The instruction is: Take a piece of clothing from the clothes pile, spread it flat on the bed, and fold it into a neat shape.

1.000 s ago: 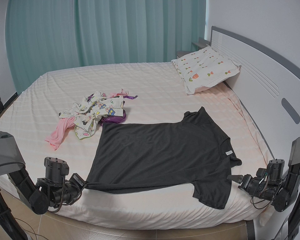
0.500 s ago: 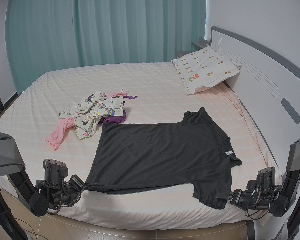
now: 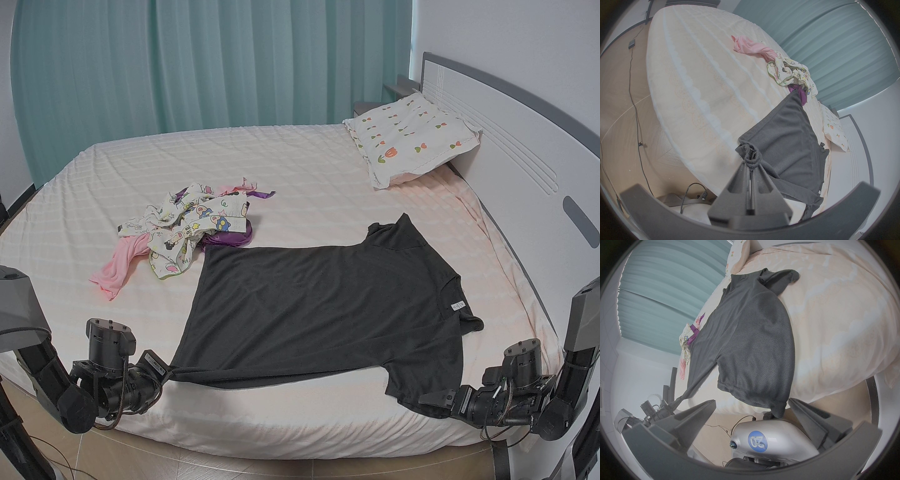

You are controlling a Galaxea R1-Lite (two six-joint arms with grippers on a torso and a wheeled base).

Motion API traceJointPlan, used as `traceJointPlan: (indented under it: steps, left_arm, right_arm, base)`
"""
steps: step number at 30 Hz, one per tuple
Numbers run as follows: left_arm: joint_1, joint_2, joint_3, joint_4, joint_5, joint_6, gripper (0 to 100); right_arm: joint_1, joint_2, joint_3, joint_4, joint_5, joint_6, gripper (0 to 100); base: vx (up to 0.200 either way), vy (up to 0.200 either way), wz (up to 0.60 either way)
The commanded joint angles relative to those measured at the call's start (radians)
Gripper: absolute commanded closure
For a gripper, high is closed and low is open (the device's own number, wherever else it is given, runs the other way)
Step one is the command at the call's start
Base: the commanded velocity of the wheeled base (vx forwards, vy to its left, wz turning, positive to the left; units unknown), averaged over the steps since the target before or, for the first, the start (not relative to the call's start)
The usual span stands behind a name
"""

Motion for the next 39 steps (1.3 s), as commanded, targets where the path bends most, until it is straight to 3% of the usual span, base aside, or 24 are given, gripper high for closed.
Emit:
traceJointPlan:
  steps: [1, 11, 19, 23, 30, 32, 39]
  left_arm:
    - [0.000, 0.001, 0.000, 0.000, 0.001, 0.000, 100]
    - [-0.003, -0.009, 0.020, -0.002, 0.000, 0.000, 100]
    - [-0.009, -0.111, 0.049, 0.000, 0.001, 0.004, 100]
    - [-0.027, -0.194, 0.092, 0.006, 0.001, 0.014, 100]
    - [-0.035, -0.213, 0.120, 0.006, 0.012, 0.078, 100]
    - [-0.035, -0.223, 0.123, 0.009, 0.013, 0.079, 100]
    - [-0.038, -0.236, 0.157, 0.006, 0.012, 0.079, 100]
  right_arm:
    - [0.002, 0.016, 0.018, -0.004, 0.001, -0.002, 100]
    - [-0.012, -0.012, 0.018, 0.041, -0.060, -0.002, 100]
    - [-0.031, -0.197, 0.018, 0.194, -0.062, -0.020, 100]
    - [-0.012, -0.298, 0.018, 0.306, -0.103, -0.018, 100]
    - [0.049, -0.499, 0.018, 0.518, -0.151, -0.011, 100]
    - [0.098, -0.584, 0.016, 0.613, -0.167, -0.005, 100]
    - [0.192, -0.693, 0.016, 0.702, -0.215, 0.048, 100]
  base:
    - [0.000, 0.000, 0.00]
    - [0.000, 0.000, 0.00]
    - [0.000, 0.000, 0.00]
    - [0.000, 0.000, 0.00]
    - [0.000, 0.000, 0.00]
    - [0.000, 0.000, 0.00]
    - [0.000, 0.000, 0.00]
